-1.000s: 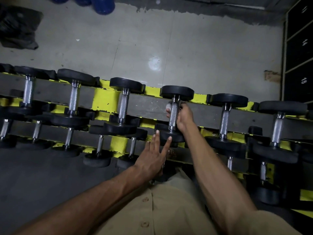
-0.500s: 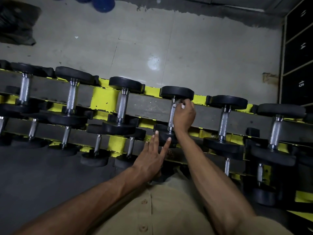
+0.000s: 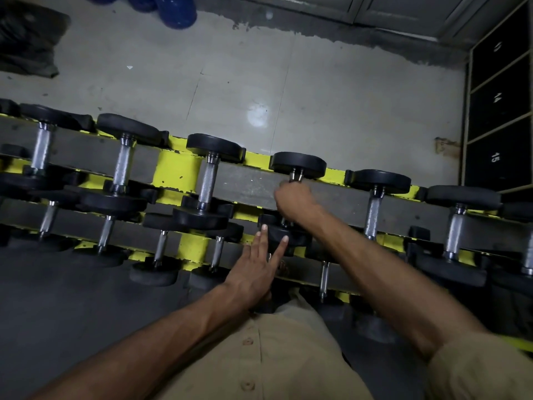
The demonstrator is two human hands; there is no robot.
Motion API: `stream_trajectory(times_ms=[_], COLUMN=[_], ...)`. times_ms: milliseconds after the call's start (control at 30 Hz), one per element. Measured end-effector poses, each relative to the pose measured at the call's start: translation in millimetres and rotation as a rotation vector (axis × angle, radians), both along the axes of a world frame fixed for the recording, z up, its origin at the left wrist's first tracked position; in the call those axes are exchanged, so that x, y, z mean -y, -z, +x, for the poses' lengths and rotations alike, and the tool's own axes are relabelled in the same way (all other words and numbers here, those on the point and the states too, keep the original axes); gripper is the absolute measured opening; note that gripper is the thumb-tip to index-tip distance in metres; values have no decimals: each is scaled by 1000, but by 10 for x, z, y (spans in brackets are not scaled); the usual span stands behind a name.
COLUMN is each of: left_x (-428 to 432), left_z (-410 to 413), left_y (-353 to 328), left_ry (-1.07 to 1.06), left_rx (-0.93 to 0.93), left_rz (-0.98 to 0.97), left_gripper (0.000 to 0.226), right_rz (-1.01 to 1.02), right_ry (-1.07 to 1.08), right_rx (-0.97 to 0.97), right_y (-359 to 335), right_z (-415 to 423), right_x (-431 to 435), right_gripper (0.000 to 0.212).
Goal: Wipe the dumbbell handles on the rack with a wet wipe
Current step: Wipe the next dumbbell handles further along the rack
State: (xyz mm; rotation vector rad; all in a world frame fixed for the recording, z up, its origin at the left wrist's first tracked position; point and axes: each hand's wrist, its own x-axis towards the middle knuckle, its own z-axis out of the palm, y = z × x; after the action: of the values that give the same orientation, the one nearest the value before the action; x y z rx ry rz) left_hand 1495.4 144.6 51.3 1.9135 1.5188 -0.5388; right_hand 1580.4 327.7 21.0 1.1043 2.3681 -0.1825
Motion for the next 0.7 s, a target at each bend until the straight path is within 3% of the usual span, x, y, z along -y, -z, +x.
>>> stream_trajectory(times_ms=[100, 200, 267, 433, 567, 700], left_x=[17, 39, 43, 45, 42, 34], left_z=[-4, -2, -1, -2, -4, 4], left_y=[3, 35, 53, 71, 72, 71], left_ry=[-5, -15, -18, -16, -13, -6], left_rx=[8, 23, 30, 31, 40, 25], left_rz=[2, 15, 24, 26, 18, 26], left_gripper=[128, 132, 133, 135, 135, 138], right_rz=[-385, -237, -120, -357, -180, -305], right_ry=[-104, -154, -87, -142, -100, -210], right_rx=[201, 239, 157, -23, -201, 120], right_y=[-135, -194, -170, -80, -237, -227], right_z=[-162, -144, -95, 176, 371, 2], right_x=[78, -132, -204, 1, -189, 110], right_gripper=[21, 21, 20, 14, 16, 20])
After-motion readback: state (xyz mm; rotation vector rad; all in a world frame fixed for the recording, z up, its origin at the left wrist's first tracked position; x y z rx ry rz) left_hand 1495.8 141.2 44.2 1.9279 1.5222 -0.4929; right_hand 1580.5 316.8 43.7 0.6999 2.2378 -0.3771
